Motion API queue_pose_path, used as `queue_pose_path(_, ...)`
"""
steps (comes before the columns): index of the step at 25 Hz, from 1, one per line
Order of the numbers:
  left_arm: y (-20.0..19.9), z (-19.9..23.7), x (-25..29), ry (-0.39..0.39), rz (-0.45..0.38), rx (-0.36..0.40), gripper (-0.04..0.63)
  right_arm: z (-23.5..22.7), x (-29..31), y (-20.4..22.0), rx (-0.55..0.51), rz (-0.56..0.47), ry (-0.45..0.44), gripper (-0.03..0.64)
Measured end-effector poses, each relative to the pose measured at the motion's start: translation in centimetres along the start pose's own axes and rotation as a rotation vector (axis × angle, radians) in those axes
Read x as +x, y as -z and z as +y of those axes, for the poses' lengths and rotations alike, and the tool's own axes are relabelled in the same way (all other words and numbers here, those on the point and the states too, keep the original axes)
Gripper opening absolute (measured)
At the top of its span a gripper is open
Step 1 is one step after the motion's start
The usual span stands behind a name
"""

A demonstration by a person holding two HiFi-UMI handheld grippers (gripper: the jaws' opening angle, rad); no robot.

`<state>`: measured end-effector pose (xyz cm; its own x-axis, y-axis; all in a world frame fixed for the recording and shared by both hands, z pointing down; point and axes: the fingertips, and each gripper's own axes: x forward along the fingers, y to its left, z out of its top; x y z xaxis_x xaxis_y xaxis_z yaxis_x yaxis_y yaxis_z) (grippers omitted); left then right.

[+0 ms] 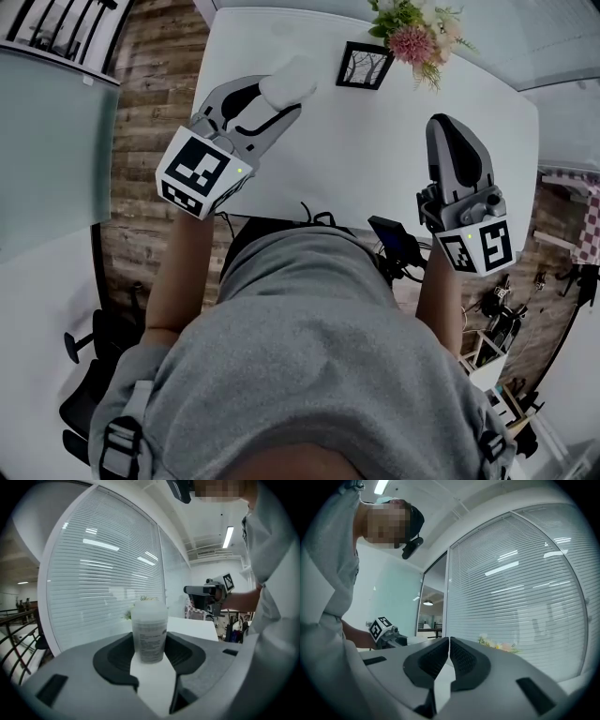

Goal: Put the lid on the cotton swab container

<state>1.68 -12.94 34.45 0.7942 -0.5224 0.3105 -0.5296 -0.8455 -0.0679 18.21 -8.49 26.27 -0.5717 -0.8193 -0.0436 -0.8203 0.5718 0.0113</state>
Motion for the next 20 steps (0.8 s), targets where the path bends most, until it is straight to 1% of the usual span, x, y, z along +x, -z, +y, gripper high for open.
queue_pose_path(4,0.0,1.4,-0.9,-0.086,-0.024,0.006,0.195,-0.4,-0.5,-0.4,-0.009,-0.026,0.044,0.031)
queue_pose_path(7,0.3,2.1,-1.3,-0.129,-0.025,-0.006,0.195,-0.4,-0.7,-0.7,-0.02,-0.043,0.058,0.031)
queue_pose_path(10,1.1,2.3,-1.2,-0.141,-0.013,-0.015,0.195,-0.4,-0.7,-0.7,-0.024,-0.043,0.061,0.03)
queue_pose_path(15,2.5,2.5,-0.6,-0.155,0.022,-0.005,0.195,-0.6,-1.2,-0.5,-0.031,-0.05,0.082,0.03)
queue_pose_path(20,4.1,3.1,0.4,-0.163,0.042,-0.026,0.195,-1.1,-1.1,0.5,-0.018,-0.032,0.096,0.029)
